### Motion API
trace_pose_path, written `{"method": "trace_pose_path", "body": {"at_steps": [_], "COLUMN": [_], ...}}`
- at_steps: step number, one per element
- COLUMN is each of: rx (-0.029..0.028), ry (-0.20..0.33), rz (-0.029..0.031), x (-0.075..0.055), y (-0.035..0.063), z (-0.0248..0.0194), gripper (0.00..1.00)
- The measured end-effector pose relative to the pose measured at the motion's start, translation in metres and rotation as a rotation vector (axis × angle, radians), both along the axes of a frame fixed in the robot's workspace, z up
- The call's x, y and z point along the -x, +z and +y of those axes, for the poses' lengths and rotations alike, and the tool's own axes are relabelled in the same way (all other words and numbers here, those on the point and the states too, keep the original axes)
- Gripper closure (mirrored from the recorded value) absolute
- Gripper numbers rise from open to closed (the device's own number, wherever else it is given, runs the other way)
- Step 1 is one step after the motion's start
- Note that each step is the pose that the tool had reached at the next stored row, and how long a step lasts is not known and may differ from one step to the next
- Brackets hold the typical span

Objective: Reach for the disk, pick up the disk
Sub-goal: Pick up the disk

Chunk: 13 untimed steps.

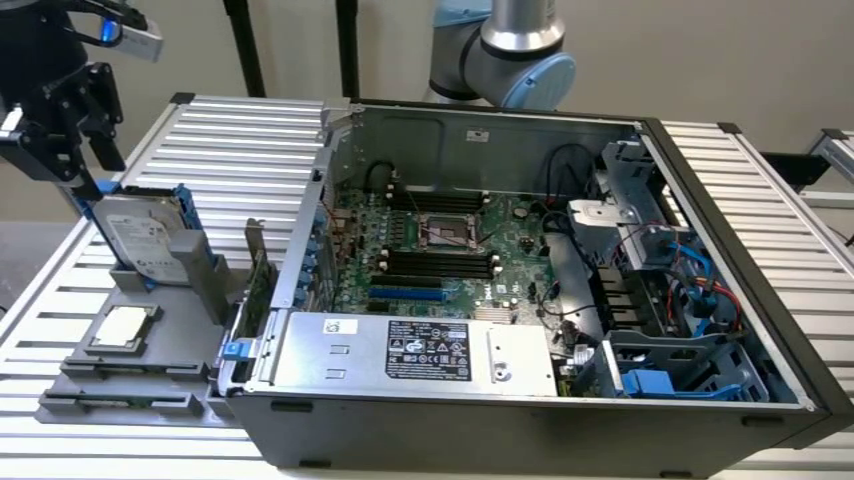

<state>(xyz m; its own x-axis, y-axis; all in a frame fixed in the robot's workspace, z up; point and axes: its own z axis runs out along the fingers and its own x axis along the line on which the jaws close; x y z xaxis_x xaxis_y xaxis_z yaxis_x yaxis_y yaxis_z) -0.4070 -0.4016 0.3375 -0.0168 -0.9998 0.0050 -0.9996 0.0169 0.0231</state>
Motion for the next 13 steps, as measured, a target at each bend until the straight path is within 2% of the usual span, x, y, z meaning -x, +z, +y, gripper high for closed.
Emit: {"method": "trace_pose_path", "body": {"at_steps": [5, 13], "rx": [0.0, 0.0001], "ry": [0.0, 0.0], "rz": [-0.0009, -0.001], "x": [0.003, 0.006], "y": [-0.0075, -0.0217], "z": [0.0023, 0.003], "gripper": [0.46, 0.46]}}
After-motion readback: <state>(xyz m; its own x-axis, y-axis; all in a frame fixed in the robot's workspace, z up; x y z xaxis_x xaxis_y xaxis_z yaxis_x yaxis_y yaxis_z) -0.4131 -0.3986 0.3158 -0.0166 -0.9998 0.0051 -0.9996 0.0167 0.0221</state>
